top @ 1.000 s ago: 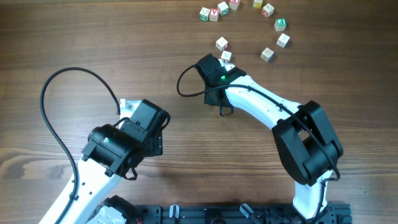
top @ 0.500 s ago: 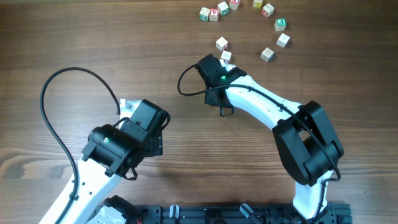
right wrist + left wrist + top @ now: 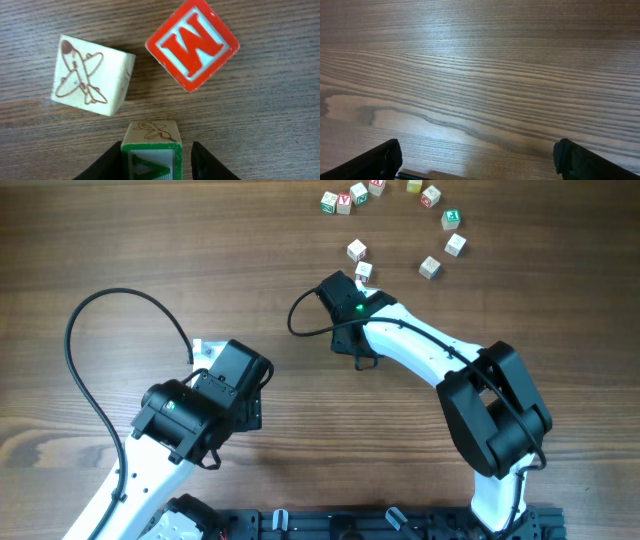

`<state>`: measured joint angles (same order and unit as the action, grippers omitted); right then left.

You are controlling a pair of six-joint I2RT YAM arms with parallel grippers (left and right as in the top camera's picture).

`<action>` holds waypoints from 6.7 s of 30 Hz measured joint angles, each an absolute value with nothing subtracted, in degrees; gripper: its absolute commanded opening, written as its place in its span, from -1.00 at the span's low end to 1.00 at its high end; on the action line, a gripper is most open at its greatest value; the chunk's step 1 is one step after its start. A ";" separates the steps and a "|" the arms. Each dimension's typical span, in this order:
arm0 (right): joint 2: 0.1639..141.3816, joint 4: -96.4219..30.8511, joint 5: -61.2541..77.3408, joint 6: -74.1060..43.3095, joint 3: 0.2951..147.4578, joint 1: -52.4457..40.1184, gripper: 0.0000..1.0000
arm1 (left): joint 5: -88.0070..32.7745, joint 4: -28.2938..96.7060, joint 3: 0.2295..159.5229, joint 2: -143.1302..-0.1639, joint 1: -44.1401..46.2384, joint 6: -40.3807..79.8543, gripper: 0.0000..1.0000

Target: Form a circle

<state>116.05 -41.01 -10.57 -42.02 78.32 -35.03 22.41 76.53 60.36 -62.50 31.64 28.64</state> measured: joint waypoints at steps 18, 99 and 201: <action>102.76 -42.15 -7.92 -37.60 78.35 -34.89 0.99 | 22.41 76.53 60.36 -62.50 31.64 28.64 1.00; 119.59 -28.73 13.39 -21.76 78.19 -15.11 -0.91 | 22.41 76.53 60.36 -62.50 31.64 28.64 1.00; 117.40 -15.99 15.20 -19.16 78.13 -22.50 -0.91 | 22.41 76.53 60.36 -62.50 31.64 28.64 1.00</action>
<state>117.40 -15.99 15.20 -19.16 78.13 -22.50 22.41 76.53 60.36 -62.50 31.64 28.64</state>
